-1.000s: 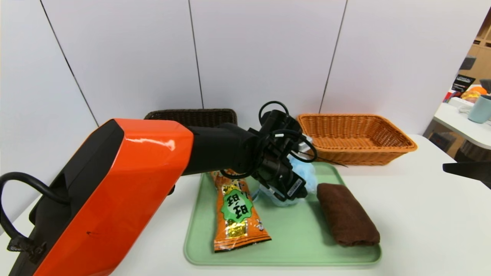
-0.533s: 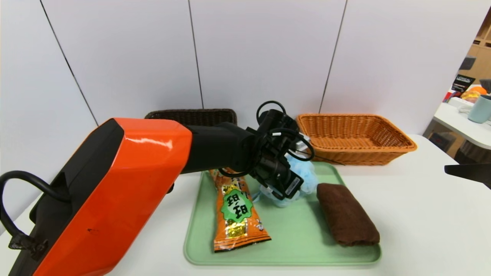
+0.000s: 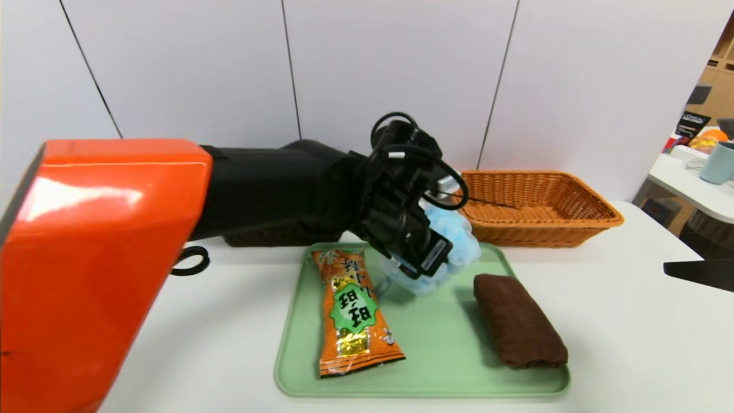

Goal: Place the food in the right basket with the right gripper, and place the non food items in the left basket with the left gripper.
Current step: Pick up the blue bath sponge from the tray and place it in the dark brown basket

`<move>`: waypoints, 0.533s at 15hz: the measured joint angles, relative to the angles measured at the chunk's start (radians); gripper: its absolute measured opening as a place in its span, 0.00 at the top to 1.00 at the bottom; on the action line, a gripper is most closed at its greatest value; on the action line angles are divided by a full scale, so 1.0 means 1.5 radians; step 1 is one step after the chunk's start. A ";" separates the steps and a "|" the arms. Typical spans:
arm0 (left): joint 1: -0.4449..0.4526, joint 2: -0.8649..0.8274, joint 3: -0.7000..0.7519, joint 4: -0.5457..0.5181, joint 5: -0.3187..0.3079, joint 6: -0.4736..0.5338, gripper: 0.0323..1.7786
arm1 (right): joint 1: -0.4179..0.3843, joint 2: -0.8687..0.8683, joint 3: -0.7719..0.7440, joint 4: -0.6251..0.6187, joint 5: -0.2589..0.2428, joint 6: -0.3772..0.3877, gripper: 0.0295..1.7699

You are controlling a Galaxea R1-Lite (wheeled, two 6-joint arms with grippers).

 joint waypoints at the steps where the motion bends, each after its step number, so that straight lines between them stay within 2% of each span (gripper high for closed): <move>1: -0.002 -0.022 -0.004 0.010 0.000 -0.006 0.58 | 0.000 0.000 0.002 0.000 0.000 0.000 0.04; 5: -0.002 -0.118 -0.012 0.027 0.003 -0.015 0.59 | -0.001 0.000 0.011 0.013 -0.001 0.013 0.04; 8: 0.062 -0.184 -0.014 0.031 0.029 -0.015 0.59 | -0.001 0.001 0.009 0.014 0.000 0.048 0.04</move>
